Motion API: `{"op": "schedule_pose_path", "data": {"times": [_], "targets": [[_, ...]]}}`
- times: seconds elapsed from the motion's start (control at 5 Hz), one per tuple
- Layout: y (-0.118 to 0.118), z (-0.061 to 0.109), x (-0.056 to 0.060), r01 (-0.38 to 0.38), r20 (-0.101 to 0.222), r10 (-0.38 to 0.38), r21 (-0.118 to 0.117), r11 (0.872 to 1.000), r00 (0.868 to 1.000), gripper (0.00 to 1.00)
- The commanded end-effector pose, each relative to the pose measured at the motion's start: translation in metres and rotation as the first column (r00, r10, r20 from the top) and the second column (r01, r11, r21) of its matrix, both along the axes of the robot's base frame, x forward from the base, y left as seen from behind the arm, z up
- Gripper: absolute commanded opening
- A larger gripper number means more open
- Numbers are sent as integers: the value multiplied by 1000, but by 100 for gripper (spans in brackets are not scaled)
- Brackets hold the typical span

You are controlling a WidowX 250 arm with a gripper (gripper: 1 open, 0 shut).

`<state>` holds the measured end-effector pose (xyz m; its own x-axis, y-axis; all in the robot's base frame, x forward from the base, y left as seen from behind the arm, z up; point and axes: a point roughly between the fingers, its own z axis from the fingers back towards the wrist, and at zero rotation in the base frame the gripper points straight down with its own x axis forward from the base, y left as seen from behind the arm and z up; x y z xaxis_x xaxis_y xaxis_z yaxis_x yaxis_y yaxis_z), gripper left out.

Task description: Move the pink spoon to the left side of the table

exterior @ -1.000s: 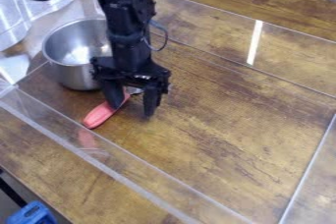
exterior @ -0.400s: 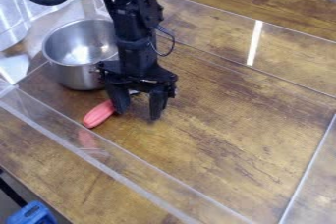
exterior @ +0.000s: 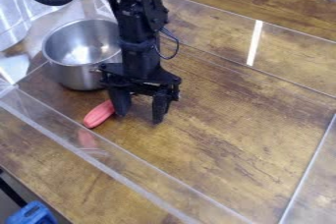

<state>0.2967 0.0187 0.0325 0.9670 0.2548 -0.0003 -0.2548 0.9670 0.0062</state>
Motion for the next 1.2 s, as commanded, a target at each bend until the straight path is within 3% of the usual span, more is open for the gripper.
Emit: {"op": "schedule_pose_path", "data": {"times": [0.0, 0.4, 0.6, 1.0], "targets": [[-8, 3, 17, 10, 46, -10, 11, 1000, 999, 0], [-10, -3, 5, 82, 44, -83, 18, 996, 996, 0], [-12, -4, 5, 69, 39, -70, 22, 997, 997, 0], [-10, 1, -12, 3, 31, -4, 30, 1000, 1000, 0]]}}
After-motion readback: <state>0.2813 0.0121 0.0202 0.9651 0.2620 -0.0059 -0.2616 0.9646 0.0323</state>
